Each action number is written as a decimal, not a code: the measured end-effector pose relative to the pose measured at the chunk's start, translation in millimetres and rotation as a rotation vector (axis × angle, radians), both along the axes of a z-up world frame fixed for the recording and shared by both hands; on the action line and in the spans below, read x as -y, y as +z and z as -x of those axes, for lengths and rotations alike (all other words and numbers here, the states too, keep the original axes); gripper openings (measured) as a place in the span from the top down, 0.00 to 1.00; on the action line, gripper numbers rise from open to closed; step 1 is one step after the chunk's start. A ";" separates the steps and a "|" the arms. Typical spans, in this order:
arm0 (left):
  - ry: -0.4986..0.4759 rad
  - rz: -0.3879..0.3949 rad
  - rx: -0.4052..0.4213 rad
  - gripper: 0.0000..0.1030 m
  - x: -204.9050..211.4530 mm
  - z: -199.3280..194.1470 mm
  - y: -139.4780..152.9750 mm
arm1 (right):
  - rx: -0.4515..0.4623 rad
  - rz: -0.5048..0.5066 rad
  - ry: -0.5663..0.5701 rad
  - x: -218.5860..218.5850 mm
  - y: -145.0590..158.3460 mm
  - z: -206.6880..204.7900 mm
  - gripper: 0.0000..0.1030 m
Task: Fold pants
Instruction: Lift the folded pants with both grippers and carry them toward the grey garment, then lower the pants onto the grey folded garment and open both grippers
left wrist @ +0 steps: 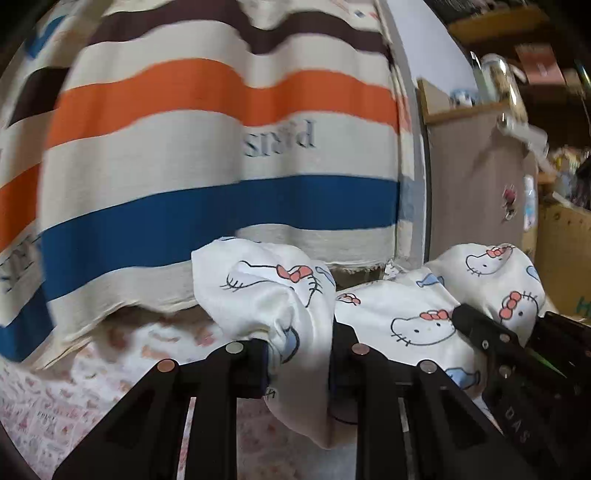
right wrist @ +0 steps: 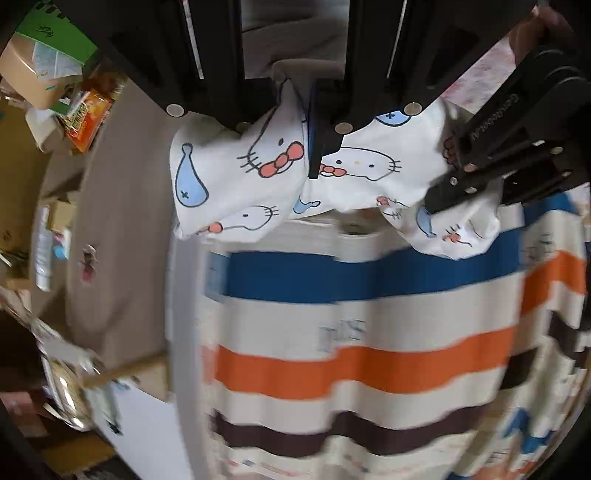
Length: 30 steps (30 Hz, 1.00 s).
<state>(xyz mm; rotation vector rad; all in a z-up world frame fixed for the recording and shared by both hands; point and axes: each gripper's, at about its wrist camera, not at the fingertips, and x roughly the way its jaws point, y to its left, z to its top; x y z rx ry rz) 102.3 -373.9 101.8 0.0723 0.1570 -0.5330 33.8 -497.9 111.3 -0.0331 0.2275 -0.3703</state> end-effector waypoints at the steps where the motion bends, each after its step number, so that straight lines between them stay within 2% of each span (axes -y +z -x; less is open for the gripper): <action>1: -0.008 -0.012 -0.011 0.79 9.9 -8.0 -4.9 | -0.008 -0.005 -0.008 7.9 -3.7 -4.2 0.88; 4: -0.021 -0.049 -0.075 0.79 31.4 -33.7 -28.2 | -0.051 -0.029 -0.023 36.5 -23.7 -25.1 0.88; 7: -0.038 -0.135 -0.116 0.77 51.8 -51.6 -60.1 | -0.131 -0.052 -0.043 56.5 -51.1 -50.9 0.88; 8: -0.040 -0.163 -0.129 0.74 55.9 -56.2 -69.7 | -0.159 -0.058 -0.048 60.7 -61.2 -57.1 0.88; 9: -0.035 -0.175 -0.126 0.66 56.4 -58.9 -76.2 | -0.196 -0.063 -0.055 65.1 -73.4 -63.8 0.88; 11: -0.039 -0.161 -0.097 0.56 49.7 -58.2 -80.3 | -0.225 -0.072 -0.060 69.5 -84.8 -68.3 0.86; 13: -0.047 -0.158 -0.095 0.53 45.6 -57.4 -80.2 | -0.216 -0.080 -0.060 72.3 -86.5 -66.1 0.81; 16: -0.064 -0.176 -0.088 0.51 42.2 -53.7 -79.6 | -0.225 -0.113 -0.083 76.5 -80.1 -64.8 0.68; 18: -0.060 -0.183 -0.065 0.43 36.9 -48.1 -78.2 | -0.227 -0.128 -0.108 79.6 -76.6 -61.4 0.52; 19: -0.058 -0.177 -0.058 0.41 31.5 -47.1 -77.3 | -0.227 -0.123 -0.122 78.2 -74.8 -61.1 0.50; 22: -0.058 -0.121 -0.008 0.20 12.5 -34.9 -68.3 | -0.238 -0.102 -0.205 68.9 -69.1 -53.9 0.30; 23: -0.055 -0.101 0.021 0.12 4.1 -28.9 -64.2 | -0.224 -0.100 -0.221 64.3 -65.7 -47.6 0.17; 24: -0.045 -0.084 0.052 0.08 -4.6 -22.2 -59.3 | -0.186 -0.101 -0.220 59.8 -61.0 -38.5 0.08; 26: -0.036 -0.067 0.101 0.05 -20.3 -9.5 -49.5 | -0.103 -0.087 -0.215 46.6 -49.9 -20.5 0.00; 27: -0.044 -0.067 0.121 0.00 -28.2 -3.2 -44.6 | -0.071 -0.076 -0.211 38.9 -44.6 -13.5 0.00; 30: -0.026 -0.046 0.184 0.00 -55.3 14.9 -35.7 | -0.022 -0.059 -0.153 16.5 -29.7 -0.9 0.00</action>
